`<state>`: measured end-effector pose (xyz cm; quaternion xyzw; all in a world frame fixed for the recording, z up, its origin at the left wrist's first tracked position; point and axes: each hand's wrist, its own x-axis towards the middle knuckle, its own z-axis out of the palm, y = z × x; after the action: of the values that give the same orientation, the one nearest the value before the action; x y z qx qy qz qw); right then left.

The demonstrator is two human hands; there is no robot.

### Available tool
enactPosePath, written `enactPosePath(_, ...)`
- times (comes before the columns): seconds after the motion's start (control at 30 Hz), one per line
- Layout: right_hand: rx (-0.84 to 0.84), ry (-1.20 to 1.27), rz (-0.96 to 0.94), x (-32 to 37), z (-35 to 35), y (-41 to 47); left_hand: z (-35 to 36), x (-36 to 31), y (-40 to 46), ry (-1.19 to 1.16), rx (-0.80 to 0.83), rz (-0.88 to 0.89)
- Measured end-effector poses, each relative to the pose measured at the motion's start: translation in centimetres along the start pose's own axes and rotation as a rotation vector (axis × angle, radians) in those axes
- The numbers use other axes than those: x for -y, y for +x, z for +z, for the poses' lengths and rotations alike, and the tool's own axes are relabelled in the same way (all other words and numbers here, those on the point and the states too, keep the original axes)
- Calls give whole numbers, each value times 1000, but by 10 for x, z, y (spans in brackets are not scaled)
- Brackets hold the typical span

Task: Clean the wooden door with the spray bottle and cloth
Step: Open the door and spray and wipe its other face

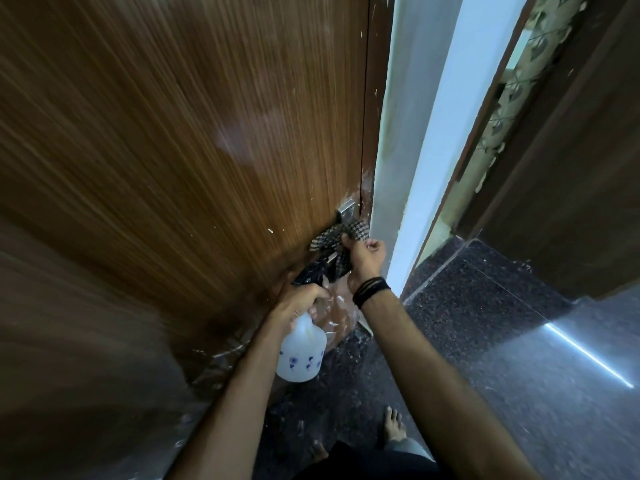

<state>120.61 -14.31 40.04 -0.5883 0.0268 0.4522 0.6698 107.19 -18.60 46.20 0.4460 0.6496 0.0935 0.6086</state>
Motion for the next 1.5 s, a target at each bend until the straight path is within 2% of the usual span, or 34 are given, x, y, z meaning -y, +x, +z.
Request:
enactPosePath(0.13,-48,-61,-9,13,1,22,-1,-5,1,0,1,22)
enactPosePath(0.3,-40,-192,-84,-4,-7,21,3,-11,6,-70,-35,142)
enactPosePath(0.37,-49,-277,-234,10,-4,13,5,-14,6,-70,-28,153)
enactPosePath(0.47,-26,-391,-573,29,4,12,8,-21,5,-75,-26,145)
enactPosePath(0.63,154,-471,-813,33,-3,9,17,-35,8,-80,-52,97)
enactPosePath(0.8,240,-496,-868,29,-9,8,29,-48,7,-117,-133,161)
enactPosePath(0.97,176,-470,-939,40,-3,14,32,-56,8,-167,-178,194)
enactPosePath(1.07,30,-397,-765,35,-7,26,32,-57,10,-180,-216,198)
enactPosePath(1.13,20,-338,-665,25,-20,32,32,-60,11,-185,-220,214)
enactPosePath(1.2,49,-330,-648,14,-31,39,34,-65,10,-187,-228,219)
enactPosePath(1.37,133,-376,-725,24,-34,32,44,-71,13,-168,-243,207)
enactPosePath(1.5,247,-445,-929,37,-18,21,44,-69,15,-182,-229,187)
